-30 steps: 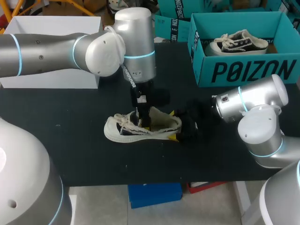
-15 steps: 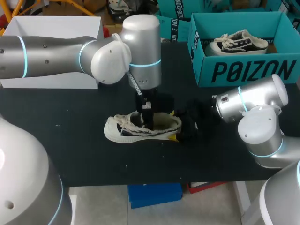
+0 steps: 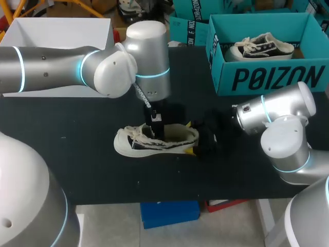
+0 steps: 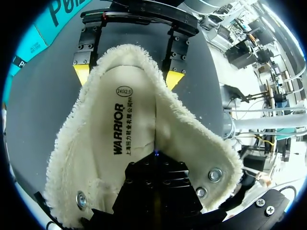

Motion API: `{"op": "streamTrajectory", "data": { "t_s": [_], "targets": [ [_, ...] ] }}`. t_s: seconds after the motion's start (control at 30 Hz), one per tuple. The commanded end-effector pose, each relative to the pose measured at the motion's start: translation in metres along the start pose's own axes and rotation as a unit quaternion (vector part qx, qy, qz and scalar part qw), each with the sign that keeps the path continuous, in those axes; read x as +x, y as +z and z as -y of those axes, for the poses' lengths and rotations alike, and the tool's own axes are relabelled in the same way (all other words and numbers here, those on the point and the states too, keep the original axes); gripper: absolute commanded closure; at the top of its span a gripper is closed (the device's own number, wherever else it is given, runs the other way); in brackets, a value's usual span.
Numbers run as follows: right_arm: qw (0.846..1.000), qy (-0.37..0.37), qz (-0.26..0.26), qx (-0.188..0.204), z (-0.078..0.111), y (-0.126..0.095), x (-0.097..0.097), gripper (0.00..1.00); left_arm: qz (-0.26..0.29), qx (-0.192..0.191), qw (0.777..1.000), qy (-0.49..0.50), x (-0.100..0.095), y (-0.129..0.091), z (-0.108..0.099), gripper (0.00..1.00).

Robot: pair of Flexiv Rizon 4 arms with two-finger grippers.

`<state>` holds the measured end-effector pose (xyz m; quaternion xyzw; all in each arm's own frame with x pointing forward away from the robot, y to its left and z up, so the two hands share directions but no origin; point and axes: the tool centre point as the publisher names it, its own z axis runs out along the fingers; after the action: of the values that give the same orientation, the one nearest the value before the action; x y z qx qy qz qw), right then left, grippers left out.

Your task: Take the shoe out of the shoebox, open the shoe tongue, remove and reinsert the insole, then place the shoe into the shoebox

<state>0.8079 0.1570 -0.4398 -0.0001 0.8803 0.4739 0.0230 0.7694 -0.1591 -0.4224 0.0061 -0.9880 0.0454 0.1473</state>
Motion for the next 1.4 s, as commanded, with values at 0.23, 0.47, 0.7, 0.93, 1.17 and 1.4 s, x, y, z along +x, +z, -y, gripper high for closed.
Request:
{"op": "streamTrajectory", "data": {
  "t_s": [0.23, 0.47, 0.7, 0.93, 1.17, 1.4],
  "targets": [
    [1.000, 0.001, 0.001, 0.001, 0.003, 0.002, -0.001, 1.00, -0.022, 0.006, 1.000, 0.009, 0.006, 0.037, -0.005, 1.00],
    [1.000, 0.001, 0.001, 0.001, 0.003, 0.002, -0.001, 1.00, -0.025, 0.005, 1.000, 0.016, 0.016, 0.045, 0.002, 1.00],
    [1.000, 0.001, 0.001, 0.001, 0.003, 0.002, -0.001, 1.00, -0.028, -0.005, 1.000, 0.007, 0.014, 0.059, 0.004, 1.00],
    [1.000, 0.001, 0.001, 0.001, 0.003, 0.002, -0.001, 1.00, -0.029, -0.006, 1.000, 0.007, 0.011, 0.062, 0.005, 0.64],
    [1.000, 0.001, 0.001, 0.001, 0.003, 0.002, -0.001, 1.00, -0.017, -0.015, 1.000, 0.009, 0.010, 0.067, 0.007, 0.67],
    [1.000, 0.001, 0.001, 0.001, 0.003, 0.002, -0.001, 1.00, -0.012, -0.023, 1.000, 0.010, 0.010, 0.073, 0.007, 0.65]
  ]
}}
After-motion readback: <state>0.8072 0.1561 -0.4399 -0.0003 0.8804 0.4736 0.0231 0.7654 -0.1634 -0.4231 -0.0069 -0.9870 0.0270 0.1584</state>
